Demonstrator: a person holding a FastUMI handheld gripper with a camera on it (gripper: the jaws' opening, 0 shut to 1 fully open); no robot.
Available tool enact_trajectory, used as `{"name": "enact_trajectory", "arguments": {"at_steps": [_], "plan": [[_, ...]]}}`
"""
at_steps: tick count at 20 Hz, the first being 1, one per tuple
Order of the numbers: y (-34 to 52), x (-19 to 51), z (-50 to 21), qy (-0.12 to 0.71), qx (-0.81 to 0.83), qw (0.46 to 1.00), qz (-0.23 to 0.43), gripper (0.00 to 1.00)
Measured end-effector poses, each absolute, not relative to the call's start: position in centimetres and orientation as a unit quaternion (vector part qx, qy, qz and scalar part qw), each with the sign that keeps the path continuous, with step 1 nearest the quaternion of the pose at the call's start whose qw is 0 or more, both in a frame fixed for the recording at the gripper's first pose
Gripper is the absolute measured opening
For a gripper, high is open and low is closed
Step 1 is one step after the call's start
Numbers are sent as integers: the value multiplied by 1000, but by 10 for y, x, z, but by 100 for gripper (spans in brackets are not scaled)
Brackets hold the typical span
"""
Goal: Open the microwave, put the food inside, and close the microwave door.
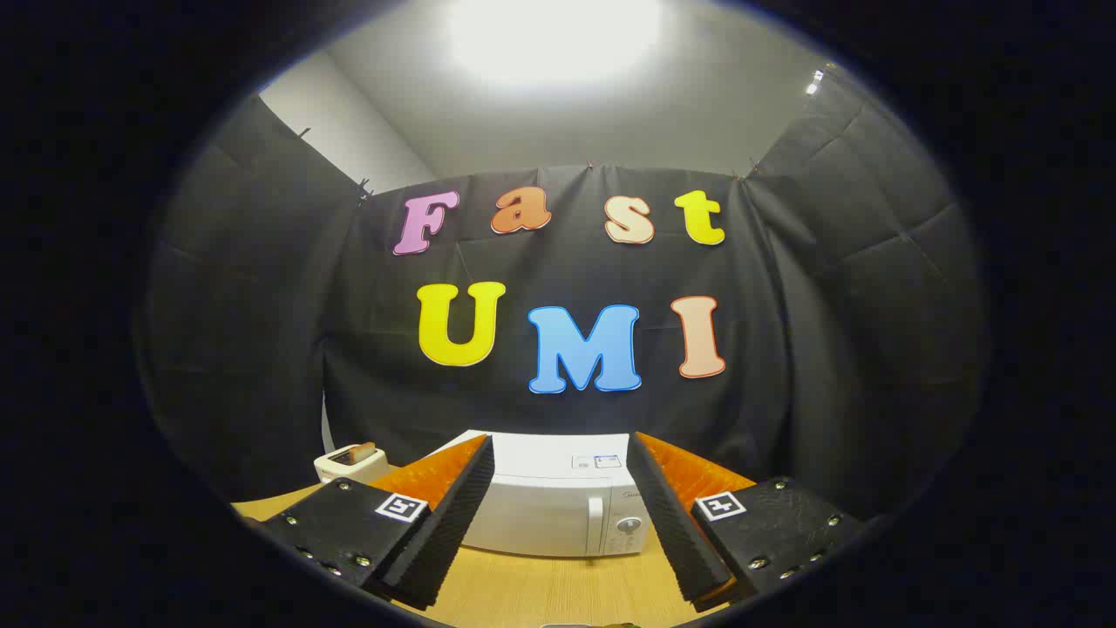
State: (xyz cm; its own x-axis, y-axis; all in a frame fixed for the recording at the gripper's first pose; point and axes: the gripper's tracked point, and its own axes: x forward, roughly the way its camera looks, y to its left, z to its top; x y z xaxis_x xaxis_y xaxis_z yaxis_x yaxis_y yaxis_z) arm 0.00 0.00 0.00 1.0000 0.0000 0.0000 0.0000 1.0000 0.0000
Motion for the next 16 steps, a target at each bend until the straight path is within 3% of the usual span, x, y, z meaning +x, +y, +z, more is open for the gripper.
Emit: {"name": "enact_trajectory", "arguments": {"at_steps": [16], "plan": [[-1,20,7,-7,4,1000,7,96]]}}
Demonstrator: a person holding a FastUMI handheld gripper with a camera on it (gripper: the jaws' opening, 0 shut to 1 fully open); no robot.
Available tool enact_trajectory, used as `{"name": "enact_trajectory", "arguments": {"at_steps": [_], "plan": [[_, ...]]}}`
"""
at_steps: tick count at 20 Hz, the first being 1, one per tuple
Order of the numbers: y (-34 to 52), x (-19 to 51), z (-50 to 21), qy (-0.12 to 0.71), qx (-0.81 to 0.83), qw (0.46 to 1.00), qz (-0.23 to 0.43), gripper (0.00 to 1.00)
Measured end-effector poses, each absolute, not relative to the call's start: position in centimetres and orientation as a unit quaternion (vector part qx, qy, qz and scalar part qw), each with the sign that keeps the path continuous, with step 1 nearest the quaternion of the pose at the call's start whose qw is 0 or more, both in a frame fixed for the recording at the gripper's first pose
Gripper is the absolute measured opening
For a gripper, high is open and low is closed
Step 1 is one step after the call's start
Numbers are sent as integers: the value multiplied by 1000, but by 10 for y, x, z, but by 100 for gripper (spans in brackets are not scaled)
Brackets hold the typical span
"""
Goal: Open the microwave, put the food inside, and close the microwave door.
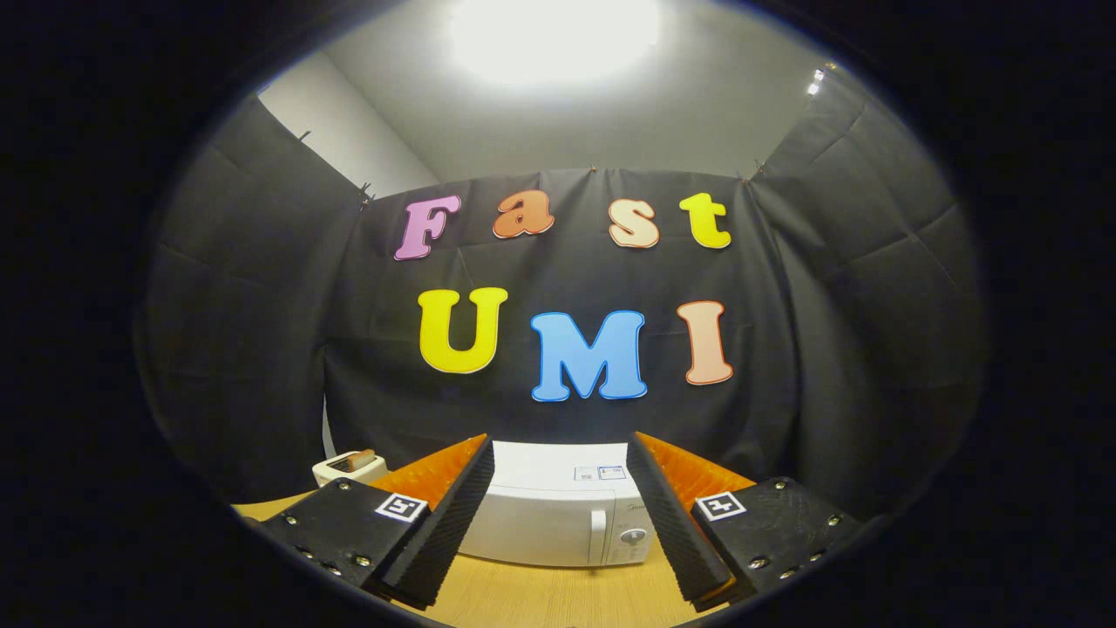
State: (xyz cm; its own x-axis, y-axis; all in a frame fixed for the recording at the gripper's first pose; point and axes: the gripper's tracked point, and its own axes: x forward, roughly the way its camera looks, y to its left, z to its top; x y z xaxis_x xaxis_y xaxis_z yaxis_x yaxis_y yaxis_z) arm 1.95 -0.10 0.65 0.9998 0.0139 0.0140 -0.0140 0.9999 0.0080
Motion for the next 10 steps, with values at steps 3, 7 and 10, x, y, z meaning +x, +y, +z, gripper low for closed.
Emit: {"name": "enact_trajectory", "arguments": {"at_steps": [3,7,10], "plan": [[-2,21,5,-5,9,1000,7,96],[-2,25,5,-7,9,1000,9,96],[-1,27,3,-5,10,1000,13,96]]}}
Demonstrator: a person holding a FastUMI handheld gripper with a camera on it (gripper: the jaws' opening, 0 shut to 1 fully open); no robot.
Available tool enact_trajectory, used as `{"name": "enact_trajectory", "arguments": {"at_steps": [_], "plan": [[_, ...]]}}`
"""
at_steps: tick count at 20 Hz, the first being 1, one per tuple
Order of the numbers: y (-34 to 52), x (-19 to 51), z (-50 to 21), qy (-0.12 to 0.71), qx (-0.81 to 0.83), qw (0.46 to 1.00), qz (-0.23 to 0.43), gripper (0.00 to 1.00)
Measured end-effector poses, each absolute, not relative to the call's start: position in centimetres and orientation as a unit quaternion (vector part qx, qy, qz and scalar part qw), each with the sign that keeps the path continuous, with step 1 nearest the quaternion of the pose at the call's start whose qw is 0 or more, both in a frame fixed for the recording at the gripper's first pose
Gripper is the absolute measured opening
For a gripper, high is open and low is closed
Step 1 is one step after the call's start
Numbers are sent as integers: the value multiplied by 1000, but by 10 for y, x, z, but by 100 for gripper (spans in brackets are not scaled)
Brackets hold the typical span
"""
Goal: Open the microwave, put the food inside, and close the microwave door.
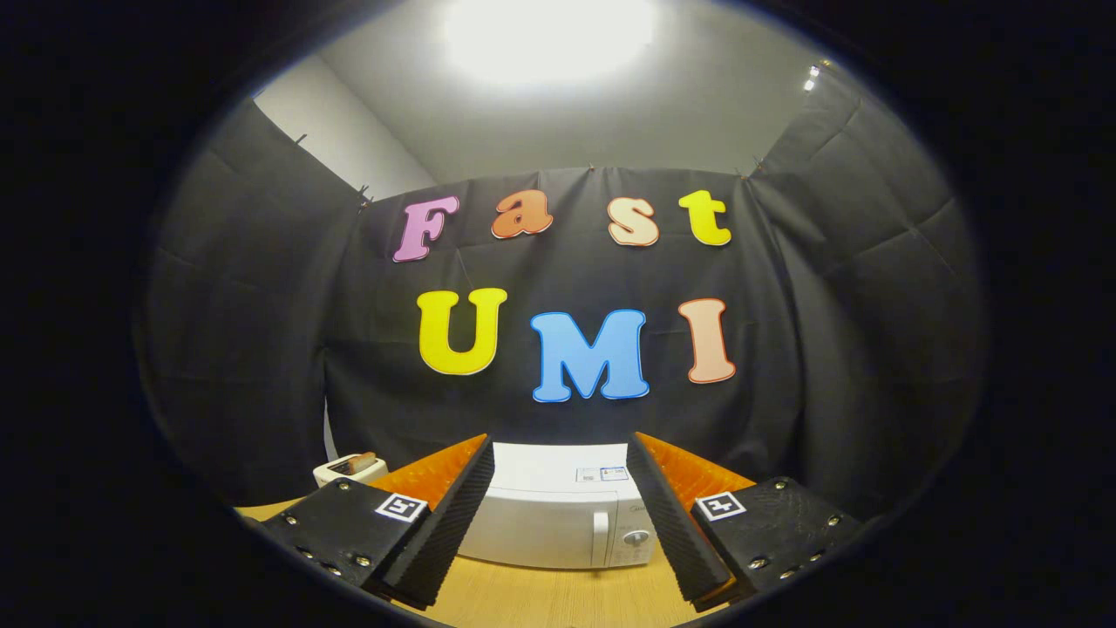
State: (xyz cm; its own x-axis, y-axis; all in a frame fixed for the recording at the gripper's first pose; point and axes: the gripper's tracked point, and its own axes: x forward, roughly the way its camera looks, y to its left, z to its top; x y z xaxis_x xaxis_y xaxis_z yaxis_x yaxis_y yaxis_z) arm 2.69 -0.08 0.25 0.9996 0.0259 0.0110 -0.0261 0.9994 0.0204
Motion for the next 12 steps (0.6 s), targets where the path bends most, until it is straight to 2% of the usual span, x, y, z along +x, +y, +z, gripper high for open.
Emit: {"name": "enact_trajectory", "arguments": {"at_steps": [12], "plan": [[-10,52,-31,17,-5,1000,11,96]]}}
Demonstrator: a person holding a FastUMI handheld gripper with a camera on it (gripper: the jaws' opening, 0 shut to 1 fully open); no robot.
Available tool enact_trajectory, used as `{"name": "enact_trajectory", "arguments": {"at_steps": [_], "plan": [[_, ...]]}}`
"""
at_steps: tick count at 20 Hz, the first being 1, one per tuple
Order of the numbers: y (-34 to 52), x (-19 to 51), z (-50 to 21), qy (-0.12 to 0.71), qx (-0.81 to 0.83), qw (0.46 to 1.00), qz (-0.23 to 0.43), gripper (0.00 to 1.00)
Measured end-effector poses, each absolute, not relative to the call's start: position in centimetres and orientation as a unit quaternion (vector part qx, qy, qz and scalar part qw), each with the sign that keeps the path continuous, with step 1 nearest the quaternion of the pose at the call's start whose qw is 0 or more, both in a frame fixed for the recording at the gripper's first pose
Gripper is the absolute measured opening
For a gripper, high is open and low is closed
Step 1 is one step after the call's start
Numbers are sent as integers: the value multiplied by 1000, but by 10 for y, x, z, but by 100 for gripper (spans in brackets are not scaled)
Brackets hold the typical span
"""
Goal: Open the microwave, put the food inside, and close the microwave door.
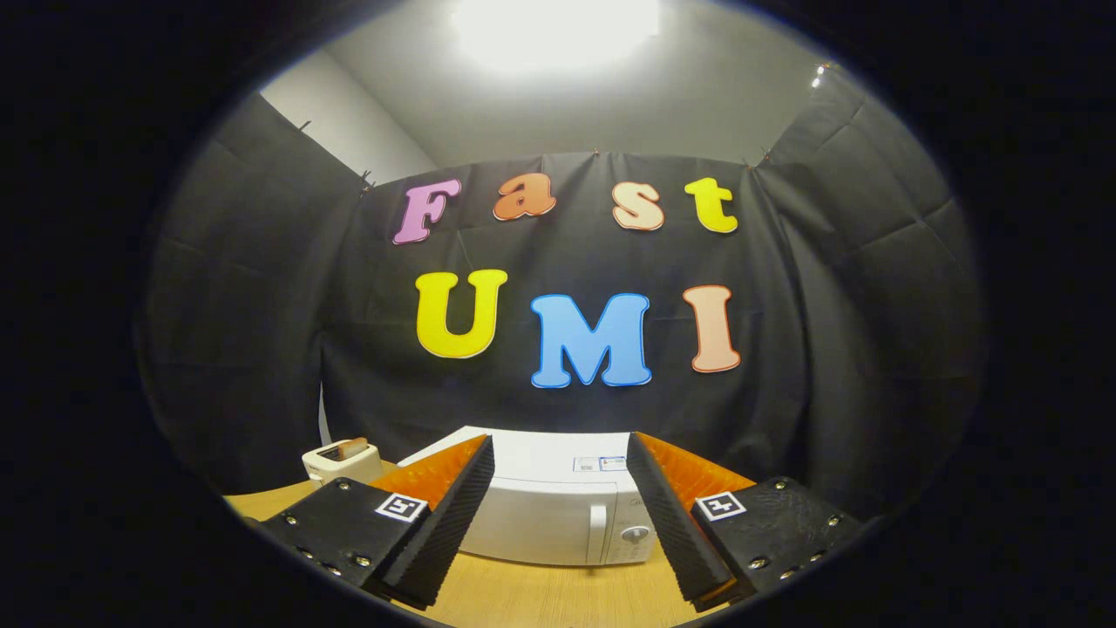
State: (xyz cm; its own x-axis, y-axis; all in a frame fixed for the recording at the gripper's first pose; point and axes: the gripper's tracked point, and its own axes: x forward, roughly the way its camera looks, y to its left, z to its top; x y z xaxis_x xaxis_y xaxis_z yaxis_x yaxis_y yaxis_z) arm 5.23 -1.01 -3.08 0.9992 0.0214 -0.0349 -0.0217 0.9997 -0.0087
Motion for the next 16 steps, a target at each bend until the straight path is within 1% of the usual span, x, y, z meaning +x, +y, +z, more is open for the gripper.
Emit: {"name": "enact_trajectory", "arguments": {"at_steps": [5,10,16], "plan": [[-18,71,-57,44,-16,999,12,96],[-18,96,-95,89,-18,996,25,96],[-26,131,-139,129,-39,991,20,97]]}}
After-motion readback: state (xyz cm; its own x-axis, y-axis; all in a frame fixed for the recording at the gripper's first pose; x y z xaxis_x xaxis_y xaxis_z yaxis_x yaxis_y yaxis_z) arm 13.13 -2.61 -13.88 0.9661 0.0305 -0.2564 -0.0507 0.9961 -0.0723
